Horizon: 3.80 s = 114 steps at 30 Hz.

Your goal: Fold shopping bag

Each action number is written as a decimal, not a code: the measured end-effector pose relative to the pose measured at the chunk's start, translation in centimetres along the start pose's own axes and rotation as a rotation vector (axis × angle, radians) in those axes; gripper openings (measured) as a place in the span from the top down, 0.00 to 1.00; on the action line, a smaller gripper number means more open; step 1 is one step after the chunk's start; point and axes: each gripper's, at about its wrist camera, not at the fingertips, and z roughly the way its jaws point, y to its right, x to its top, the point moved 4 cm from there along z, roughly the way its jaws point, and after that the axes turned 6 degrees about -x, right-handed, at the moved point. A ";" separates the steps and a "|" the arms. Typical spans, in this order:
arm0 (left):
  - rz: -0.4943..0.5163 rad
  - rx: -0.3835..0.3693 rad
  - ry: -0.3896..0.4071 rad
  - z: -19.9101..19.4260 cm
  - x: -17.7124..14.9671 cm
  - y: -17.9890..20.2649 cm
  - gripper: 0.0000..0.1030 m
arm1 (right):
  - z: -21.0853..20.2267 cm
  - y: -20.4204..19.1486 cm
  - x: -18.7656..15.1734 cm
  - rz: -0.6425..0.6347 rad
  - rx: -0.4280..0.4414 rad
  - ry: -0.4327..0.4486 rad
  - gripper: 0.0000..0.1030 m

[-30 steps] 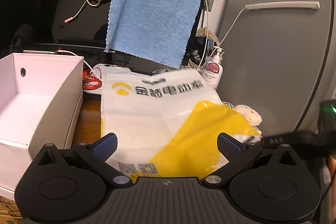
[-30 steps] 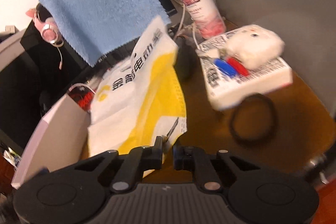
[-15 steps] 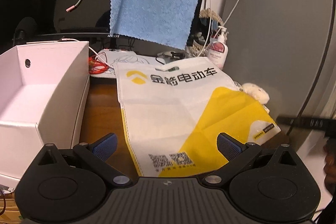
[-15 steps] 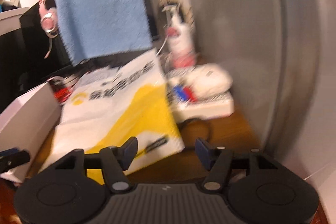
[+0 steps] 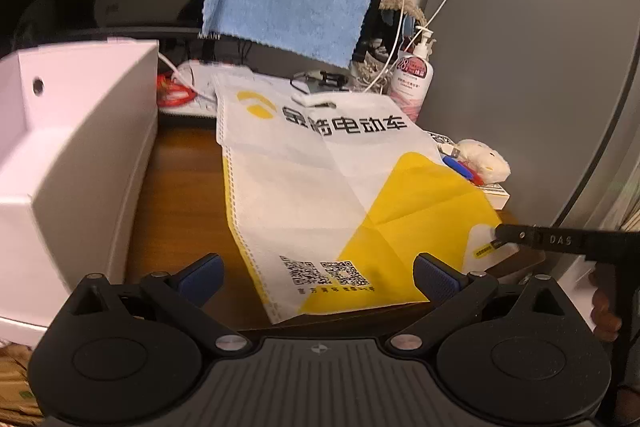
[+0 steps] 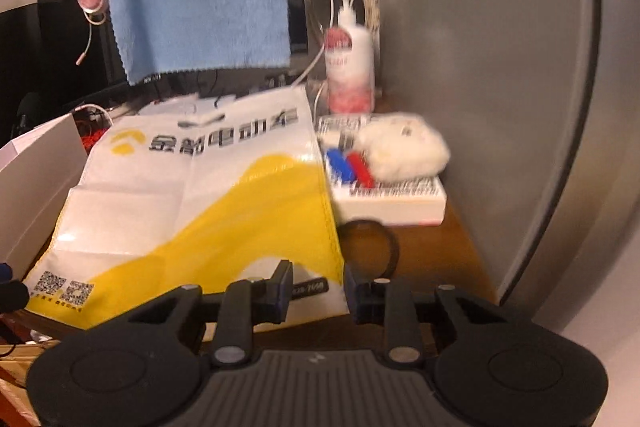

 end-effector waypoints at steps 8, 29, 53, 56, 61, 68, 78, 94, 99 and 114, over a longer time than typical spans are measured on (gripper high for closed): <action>-0.141 -0.039 -0.061 1.4 -0.4 -1.3 0.45 | 1.6 -0.7 -1.4 0.014 0.042 -0.071 0.74; 0.071 -0.036 0.210 -5.0 2.8 3.4 0.89 | 2.5 -4.6 -1.5 -0.015 0.158 -0.142 0.74; -0.081 -0.574 -0.087 7.7 1.7 7.0 0.42 | -1.9 1.7 -0.8 0.098 0.089 -0.024 0.42; -0.148 -0.597 -0.154 9.0 1.3 6.5 0.42 | -2.2 1.9 -0.8 0.098 0.079 -0.012 0.42; -0.181 -0.587 -0.105 7.4 2.4 5.0 0.42 | -2.9 1.4 -1.1 0.042 0.026 0.023 0.38; -0.061 -0.434 0.092 4.1 5.9 2.8 0.35 | -4.3 0.6 -2.6 0.019 0.127 0.121 0.08; 0.009 -0.306 -0.043 11.1 6.6 1.7 0.79 | -0.4 3.1 -5.5 0.481 0.540 -0.091 0.07; -0.050 -0.257 -0.108 12.4 4.5 -0.1 0.79 | 4.8 0.6 -9.6 0.735 0.690 -0.265 0.92; -0.041 -0.279 -0.121 11.2 3.5 0.2 0.79 | 2.5 1.8 -7.0 0.681 0.631 -0.134 0.93; -0.057 -0.371 -0.153 10.1 2.4 2.2 0.79 | 5.7 1.6 5.0 0.460 0.362 0.113 0.95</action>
